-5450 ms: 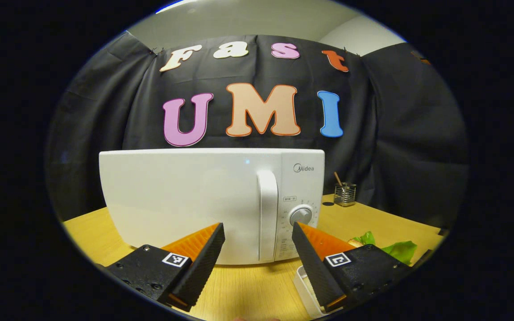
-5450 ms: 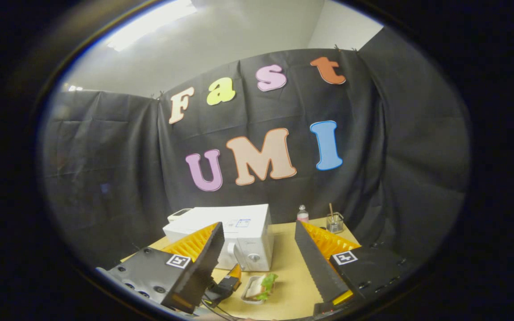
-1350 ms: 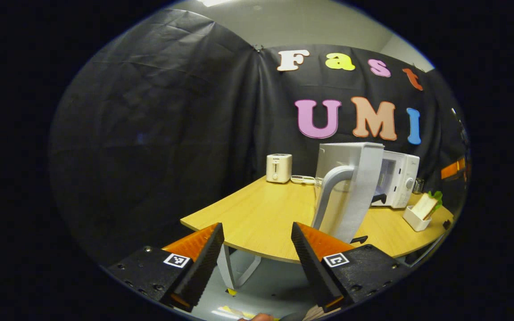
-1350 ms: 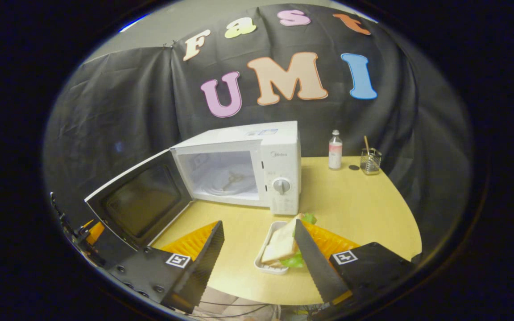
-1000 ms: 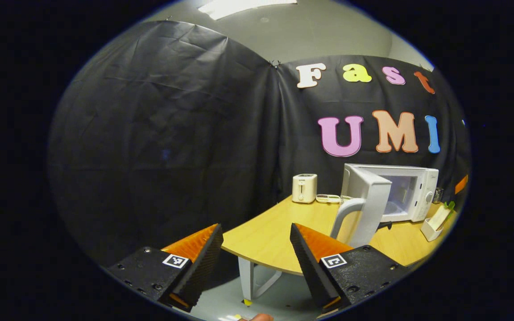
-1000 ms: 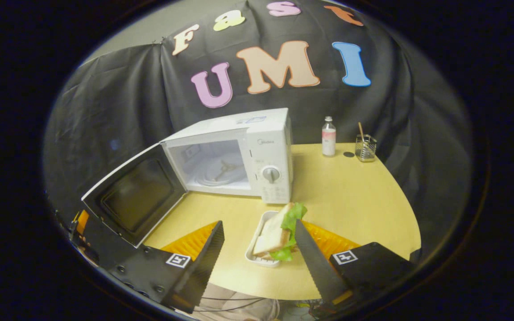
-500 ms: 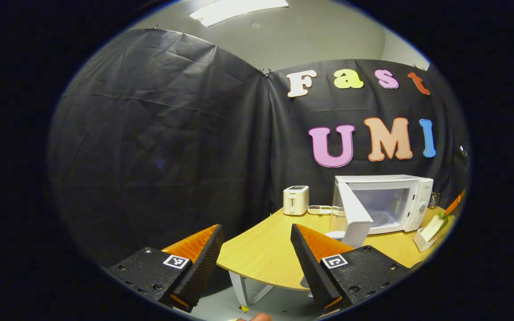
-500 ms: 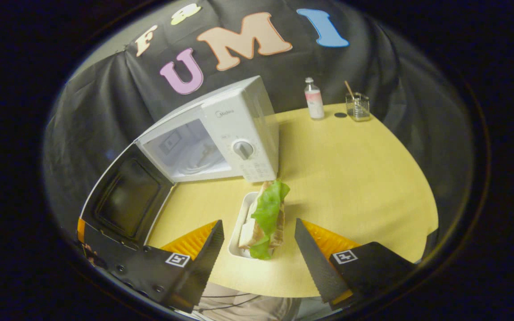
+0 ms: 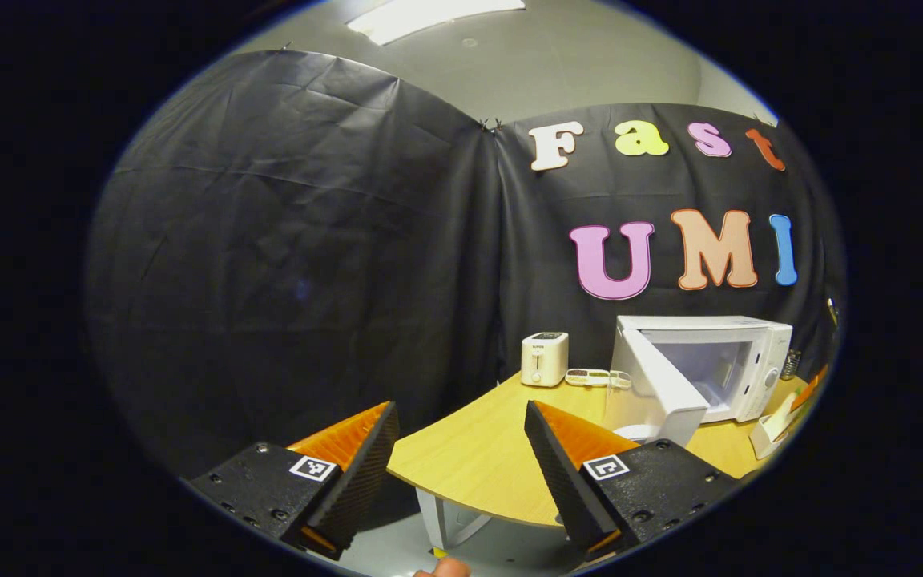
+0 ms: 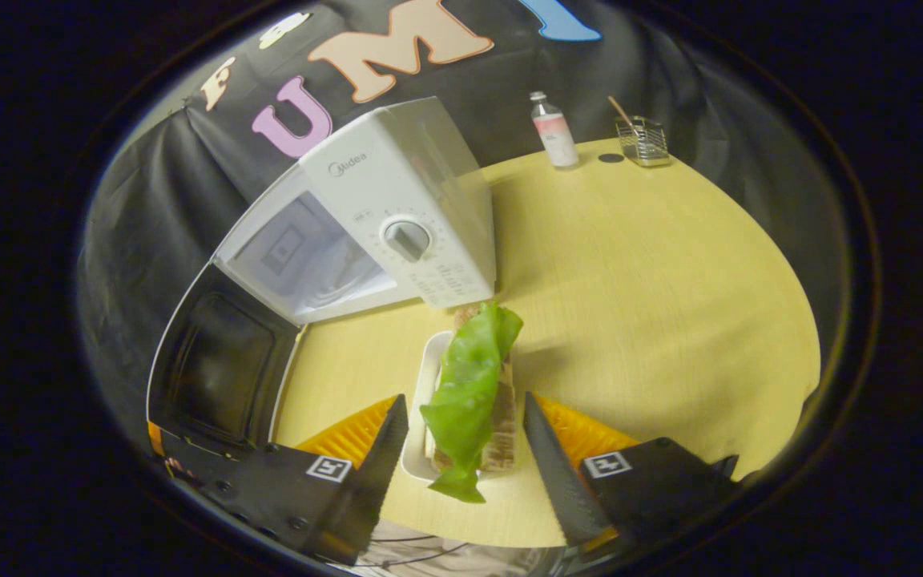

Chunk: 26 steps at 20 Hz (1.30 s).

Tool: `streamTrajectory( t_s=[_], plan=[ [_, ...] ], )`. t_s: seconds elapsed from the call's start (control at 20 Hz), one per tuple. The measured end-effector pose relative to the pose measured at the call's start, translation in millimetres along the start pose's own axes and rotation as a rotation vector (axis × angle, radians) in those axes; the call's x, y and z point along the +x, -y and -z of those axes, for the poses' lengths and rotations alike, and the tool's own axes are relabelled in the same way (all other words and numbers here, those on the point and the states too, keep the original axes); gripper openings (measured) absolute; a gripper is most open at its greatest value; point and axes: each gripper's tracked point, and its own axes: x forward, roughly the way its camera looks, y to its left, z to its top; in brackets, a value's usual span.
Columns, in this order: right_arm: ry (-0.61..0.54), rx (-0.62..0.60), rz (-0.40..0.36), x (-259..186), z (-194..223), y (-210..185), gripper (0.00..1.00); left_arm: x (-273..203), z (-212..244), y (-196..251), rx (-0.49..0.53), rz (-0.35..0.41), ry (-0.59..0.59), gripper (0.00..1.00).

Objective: Open the microwave oven with the left hand, put the food in, and close the microwave oven.

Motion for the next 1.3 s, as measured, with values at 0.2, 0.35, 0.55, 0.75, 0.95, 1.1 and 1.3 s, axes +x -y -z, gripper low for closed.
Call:
streamTrajectory(
  t_s=[0.2,0.35,0.55,0.75,0.95,1.1,1.3],
  plan=[
    [0.002,-0.006,0.033,4,1,2,0.39,1,-4,3,-0.003,0.007,0.02,0.96],
    [0.04,-0.064,0.043,-2,3,-7,0.34,0,-4,11,-0.009,0.03,0.022,0.94],
    [0.136,-0.108,0.08,-18,-8,-21,0.34,-2,-9,7,0.0,0.025,0.038,0.96],
    [0.284,-0.137,0.077,-46,-25,-44,0.27,-2,-14,1,0.016,0.005,0.053,0.96],
    [0.443,-0.116,-0.033,-69,-34,-96,0.34,-3,-15,6,0.012,0.016,0.057,0.95],
    [0.54,-0.087,-0.137,-62,-32,-146,0.34,-2,-13,6,0.012,0.017,0.053,0.96],
    [0.601,-0.025,-0.27,-37,-22,-206,0.34,1,-13,-5,0.02,-0.019,0.051,0.96]
  ],
)
